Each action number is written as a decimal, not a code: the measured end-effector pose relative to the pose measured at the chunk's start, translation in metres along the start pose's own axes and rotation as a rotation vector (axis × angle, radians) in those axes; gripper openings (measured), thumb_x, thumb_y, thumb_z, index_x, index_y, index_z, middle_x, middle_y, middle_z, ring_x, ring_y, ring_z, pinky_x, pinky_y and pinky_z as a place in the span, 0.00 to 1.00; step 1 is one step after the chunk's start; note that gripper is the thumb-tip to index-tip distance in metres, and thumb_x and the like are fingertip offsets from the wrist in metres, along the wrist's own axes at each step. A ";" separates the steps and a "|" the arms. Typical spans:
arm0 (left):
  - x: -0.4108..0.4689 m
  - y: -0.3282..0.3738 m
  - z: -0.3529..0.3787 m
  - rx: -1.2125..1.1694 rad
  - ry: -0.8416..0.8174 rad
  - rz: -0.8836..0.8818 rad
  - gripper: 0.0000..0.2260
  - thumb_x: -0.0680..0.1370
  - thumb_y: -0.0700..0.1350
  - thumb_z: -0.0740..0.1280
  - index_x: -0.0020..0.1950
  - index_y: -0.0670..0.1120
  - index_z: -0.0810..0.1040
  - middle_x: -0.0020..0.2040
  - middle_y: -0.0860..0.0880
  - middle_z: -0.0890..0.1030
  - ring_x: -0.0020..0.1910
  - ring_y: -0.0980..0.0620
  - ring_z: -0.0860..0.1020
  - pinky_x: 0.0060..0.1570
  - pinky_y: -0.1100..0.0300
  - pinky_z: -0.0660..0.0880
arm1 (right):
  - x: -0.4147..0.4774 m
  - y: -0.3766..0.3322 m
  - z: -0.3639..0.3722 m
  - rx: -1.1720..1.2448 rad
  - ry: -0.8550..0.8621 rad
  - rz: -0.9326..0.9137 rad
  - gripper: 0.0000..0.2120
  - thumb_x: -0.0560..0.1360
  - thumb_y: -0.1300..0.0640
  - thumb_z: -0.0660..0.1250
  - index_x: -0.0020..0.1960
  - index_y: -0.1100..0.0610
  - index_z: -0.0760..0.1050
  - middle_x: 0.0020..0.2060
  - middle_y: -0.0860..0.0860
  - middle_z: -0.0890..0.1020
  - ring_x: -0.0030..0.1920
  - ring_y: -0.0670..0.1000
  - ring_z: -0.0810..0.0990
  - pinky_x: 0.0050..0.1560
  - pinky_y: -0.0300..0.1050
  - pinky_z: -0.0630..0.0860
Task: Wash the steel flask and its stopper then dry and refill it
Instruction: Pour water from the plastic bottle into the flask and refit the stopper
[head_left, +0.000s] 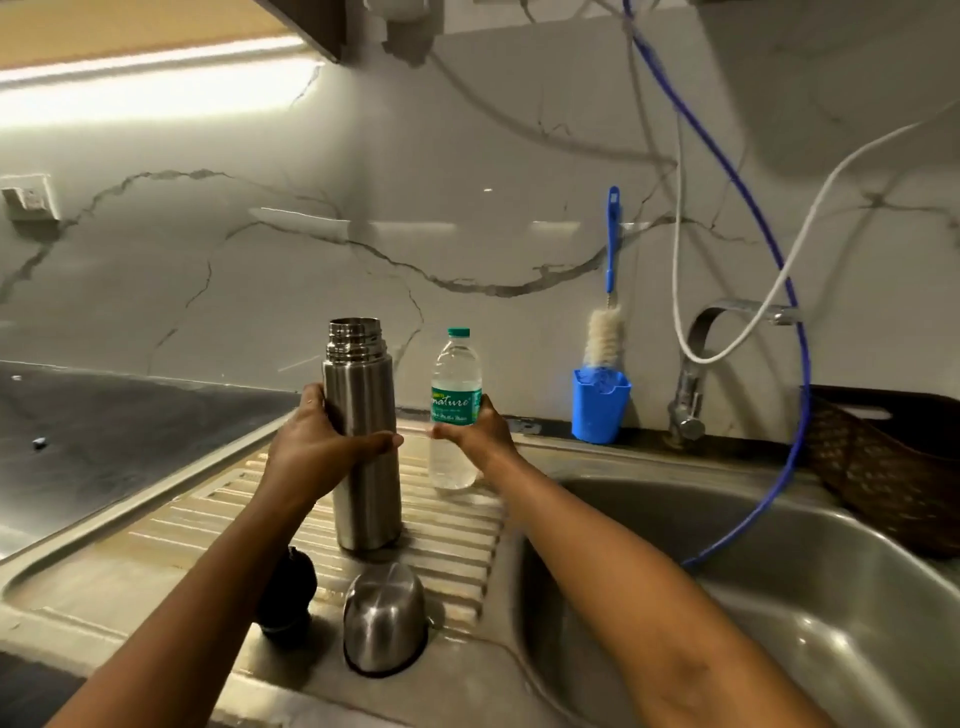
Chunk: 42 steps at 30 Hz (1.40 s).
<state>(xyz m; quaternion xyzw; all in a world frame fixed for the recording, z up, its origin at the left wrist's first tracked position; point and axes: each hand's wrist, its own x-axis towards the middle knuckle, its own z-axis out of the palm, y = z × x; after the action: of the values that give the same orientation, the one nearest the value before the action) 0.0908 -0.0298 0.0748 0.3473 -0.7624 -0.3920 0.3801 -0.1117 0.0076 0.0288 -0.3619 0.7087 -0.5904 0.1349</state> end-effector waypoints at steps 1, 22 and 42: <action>-0.003 0.002 0.001 0.012 0.001 0.005 0.33 0.64 0.48 0.79 0.63 0.48 0.66 0.50 0.51 0.74 0.51 0.48 0.74 0.54 0.48 0.74 | -0.012 -0.003 -0.011 0.019 -0.008 0.001 0.30 0.64 0.53 0.78 0.62 0.54 0.69 0.56 0.50 0.79 0.55 0.51 0.77 0.53 0.41 0.73; -0.090 0.072 0.039 -0.092 -0.004 0.661 0.20 0.76 0.48 0.66 0.67 0.52 0.69 0.63 0.48 0.75 0.62 0.50 0.73 0.59 0.53 0.72 | -0.193 -0.009 -0.160 0.306 -0.347 0.017 0.35 0.52 0.54 0.77 0.58 0.54 0.71 0.48 0.53 0.82 0.48 0.52 0.81 0.51 0.50 0.78; -0.098 0.118 0.075 -0.509 -0.755 0.491 0.24 0.61 0.71 0.71 0.49 0.57 0.84 0.50 0.53 0.83 0.51 0.54 0.79 0.50 0.61 0.76 | -0.217 -0.011 -0.174 0.474 -0.715 0.100 0.32 0.59 0.47 0.79 0.58 0.57 0.72 0.45 0.53 0.83 0.46 0.52 0.83 0.51 0.47 0.79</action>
<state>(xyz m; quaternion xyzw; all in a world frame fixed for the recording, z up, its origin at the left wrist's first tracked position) 0.0461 0.1295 0.1157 -0.1110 -0.7861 -0.5621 0.2318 -0.0628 0.2820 0.0341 -0.4679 0.4789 -0.5669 0.4799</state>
